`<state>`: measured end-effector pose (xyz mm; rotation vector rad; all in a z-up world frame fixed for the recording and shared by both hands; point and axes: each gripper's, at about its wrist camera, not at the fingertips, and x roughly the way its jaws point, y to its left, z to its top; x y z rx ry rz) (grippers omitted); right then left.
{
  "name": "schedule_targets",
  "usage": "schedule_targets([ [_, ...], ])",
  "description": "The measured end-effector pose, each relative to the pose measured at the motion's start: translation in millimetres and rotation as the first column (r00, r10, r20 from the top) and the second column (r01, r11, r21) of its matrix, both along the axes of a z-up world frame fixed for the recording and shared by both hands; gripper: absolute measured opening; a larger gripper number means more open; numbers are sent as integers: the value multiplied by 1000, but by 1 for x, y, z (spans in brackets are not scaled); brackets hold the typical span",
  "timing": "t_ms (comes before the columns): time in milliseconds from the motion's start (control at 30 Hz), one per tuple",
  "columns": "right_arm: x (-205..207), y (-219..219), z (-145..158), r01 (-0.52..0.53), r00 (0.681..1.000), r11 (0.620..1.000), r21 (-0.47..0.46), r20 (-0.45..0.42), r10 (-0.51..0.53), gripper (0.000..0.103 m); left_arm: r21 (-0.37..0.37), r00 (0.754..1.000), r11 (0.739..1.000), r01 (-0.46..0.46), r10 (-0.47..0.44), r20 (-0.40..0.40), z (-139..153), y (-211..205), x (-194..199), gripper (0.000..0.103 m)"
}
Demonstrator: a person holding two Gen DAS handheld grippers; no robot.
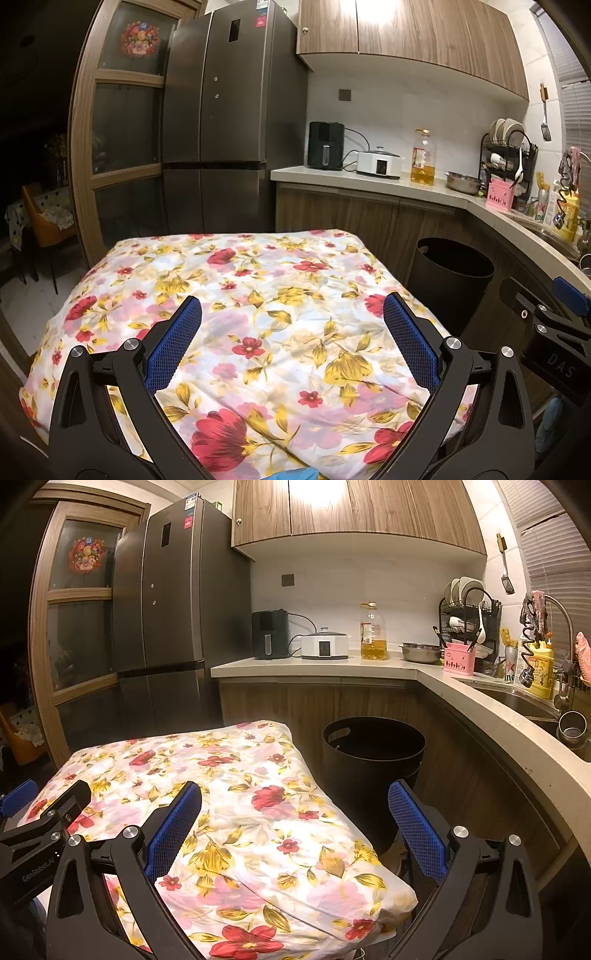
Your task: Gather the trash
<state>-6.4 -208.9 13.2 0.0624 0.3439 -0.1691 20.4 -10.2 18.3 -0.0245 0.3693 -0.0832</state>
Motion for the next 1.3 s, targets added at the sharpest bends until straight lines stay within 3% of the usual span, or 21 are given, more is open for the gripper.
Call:
schedule_targets([
  [1300,1,3,5,-2,1000,1000,3,6,2,97,-5,1000,1000,3,-3,4,3,2,-2,97],
])
